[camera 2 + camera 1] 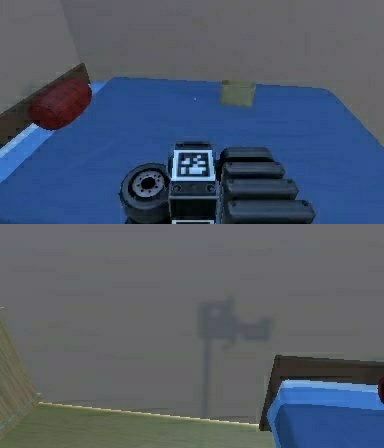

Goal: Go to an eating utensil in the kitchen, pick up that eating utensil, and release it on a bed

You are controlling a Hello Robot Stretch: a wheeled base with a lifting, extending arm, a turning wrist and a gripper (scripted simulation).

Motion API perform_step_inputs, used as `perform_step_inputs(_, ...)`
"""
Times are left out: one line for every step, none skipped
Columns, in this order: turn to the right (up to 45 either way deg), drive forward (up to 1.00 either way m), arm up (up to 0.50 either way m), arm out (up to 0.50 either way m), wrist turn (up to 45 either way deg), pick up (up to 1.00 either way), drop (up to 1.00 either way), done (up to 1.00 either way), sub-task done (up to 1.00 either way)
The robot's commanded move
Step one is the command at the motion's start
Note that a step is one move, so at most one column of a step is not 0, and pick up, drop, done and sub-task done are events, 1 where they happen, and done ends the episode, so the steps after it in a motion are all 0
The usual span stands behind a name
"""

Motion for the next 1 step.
perform_step_inputs(0.0, 0.00, 0.00, 0.48, 0.0, 0.00, 0.00, 0.00, 0.00)
